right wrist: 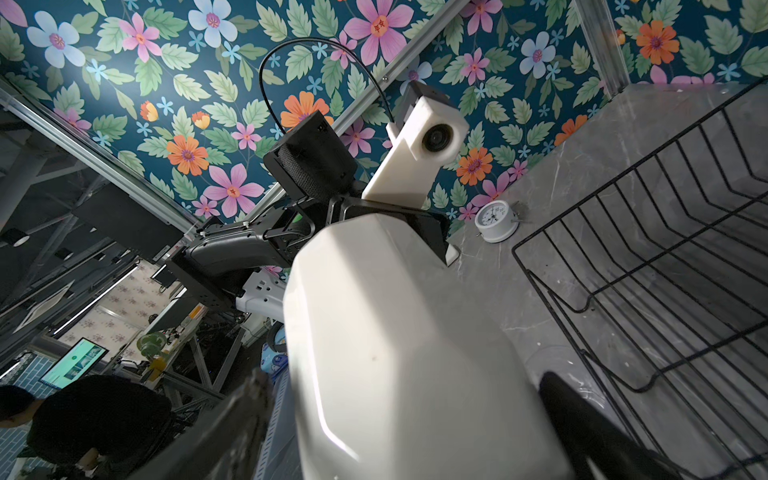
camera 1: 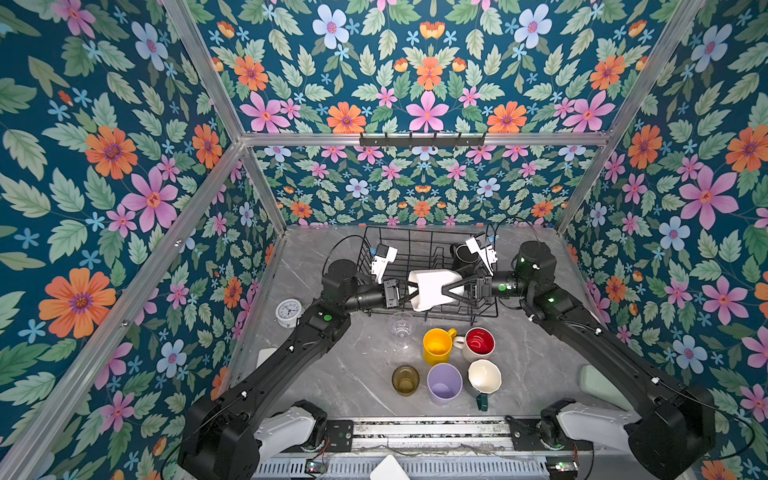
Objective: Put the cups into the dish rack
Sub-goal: 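Hold the white mug over the rack in the left gripper while right gripper grasps it, then open the left gripper and draw it back while the right gripper holds the mug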
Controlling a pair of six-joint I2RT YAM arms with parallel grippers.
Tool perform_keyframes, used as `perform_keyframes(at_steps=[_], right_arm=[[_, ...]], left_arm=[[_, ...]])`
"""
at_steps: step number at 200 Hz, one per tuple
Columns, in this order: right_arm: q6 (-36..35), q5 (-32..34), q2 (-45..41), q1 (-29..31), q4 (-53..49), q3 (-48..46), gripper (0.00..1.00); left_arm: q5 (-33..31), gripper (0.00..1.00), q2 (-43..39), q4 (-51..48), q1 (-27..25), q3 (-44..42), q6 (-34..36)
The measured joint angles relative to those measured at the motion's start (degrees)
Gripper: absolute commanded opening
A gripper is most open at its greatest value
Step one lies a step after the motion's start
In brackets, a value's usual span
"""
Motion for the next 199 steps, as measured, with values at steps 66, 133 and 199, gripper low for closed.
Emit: perform_keyframes(at_steps=[66,133,199], right_arm=[[-0.22,0.42,2.14,3.1,0.33,1.2,0.97],[-1.14,-2.43,3.21,3.72,0.57,1.92,0.7],[-1.75,-4.94,3.17,3.63,1.29,2.14,0.38]], left_arm=[[0.35,0.0,-0.2,0.48,0.0,-0.17,-0.17],[2.23,0.0,-0.17,1.38,0.13,-0.2,-0.98],[4.17,0.0,0.11,2.62,0.24,0.02,-1.66]])
